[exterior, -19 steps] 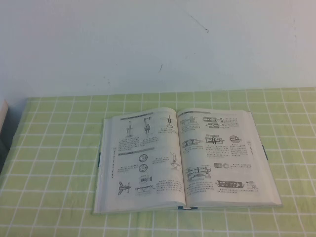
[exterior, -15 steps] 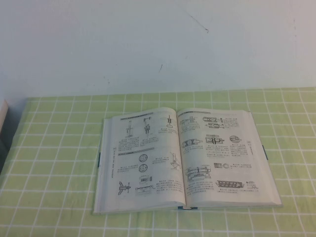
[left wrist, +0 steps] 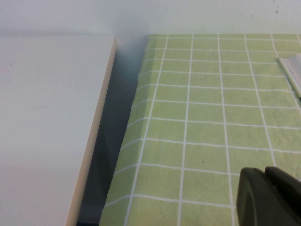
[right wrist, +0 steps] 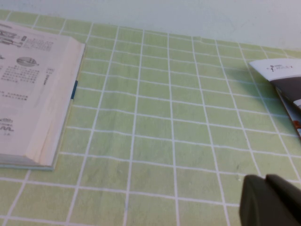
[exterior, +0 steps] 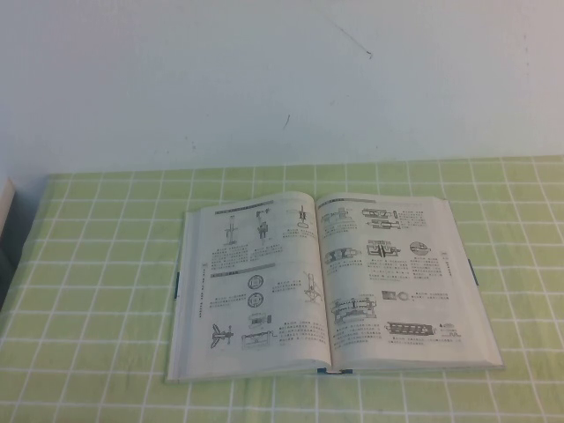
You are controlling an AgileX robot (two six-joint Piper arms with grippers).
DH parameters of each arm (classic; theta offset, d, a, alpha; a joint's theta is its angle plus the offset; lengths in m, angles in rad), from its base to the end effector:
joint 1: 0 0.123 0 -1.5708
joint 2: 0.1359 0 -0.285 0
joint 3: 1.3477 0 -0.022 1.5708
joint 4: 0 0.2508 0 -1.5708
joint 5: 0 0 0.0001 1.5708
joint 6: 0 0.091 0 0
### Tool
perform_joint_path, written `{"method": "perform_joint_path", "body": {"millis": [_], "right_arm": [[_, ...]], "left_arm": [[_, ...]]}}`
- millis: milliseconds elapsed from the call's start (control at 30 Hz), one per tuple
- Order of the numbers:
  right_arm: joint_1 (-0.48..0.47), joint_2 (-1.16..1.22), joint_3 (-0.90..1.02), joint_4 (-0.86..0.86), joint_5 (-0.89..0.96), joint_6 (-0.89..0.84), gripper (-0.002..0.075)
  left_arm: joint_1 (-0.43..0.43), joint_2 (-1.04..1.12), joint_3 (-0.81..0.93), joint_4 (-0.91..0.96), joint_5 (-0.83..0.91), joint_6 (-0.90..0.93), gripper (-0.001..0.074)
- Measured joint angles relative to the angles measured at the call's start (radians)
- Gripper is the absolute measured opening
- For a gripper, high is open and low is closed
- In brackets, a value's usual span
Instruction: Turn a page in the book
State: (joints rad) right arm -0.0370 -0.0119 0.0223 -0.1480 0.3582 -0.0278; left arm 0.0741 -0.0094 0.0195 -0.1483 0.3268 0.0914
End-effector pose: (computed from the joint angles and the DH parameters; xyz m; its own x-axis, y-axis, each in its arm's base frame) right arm 0.0527 -0.0067 0.1744 -0.2846 -0.1551 -0.9460 0.0400 0.9840 -0.1734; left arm 0.0539 -0.0003 0.1779 -0.2415 -0.0672 -0.9681 -0.0400 0.9974 -0.0592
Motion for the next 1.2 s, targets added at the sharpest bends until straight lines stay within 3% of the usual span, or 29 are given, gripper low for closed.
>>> {"method": "perform_joint_path", "body": {"millis": [1000, 1200], "right_arm": [[0.000, 0.000, 0.000, 0.002, 0.000, 0.000, -0.0003], [0.000, 0.000, 0.000, 0.072, -0.003, 0.000, -0.0003]], "left_arm": [[0.000, 0.000, 0.000, -0.048, -0.006, 0.000, -0.0004], [0.000, 0.000, 0.000, -0.056, -0.008, 0.000, -0.0004]]}}
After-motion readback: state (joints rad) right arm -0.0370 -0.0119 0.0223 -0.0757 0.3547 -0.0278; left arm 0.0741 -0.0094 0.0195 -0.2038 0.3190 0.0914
